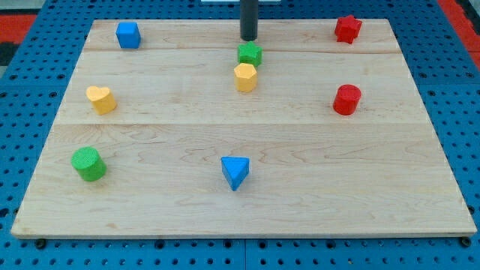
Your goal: Move your arm in between the red star and the red circle
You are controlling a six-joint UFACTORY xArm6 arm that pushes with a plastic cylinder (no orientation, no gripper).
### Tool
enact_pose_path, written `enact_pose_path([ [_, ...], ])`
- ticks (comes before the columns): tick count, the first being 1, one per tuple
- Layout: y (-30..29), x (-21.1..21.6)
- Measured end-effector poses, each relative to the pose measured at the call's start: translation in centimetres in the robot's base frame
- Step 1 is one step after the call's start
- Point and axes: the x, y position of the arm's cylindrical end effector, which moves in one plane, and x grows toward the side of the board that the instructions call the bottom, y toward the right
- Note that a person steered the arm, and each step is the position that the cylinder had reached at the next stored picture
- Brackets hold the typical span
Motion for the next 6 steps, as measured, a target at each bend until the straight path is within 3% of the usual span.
enact_pose_path([
  [4, -0.2, 6.4],
  [5, 2.6, 6.4],
  [6, 9.0, 8.3],
])
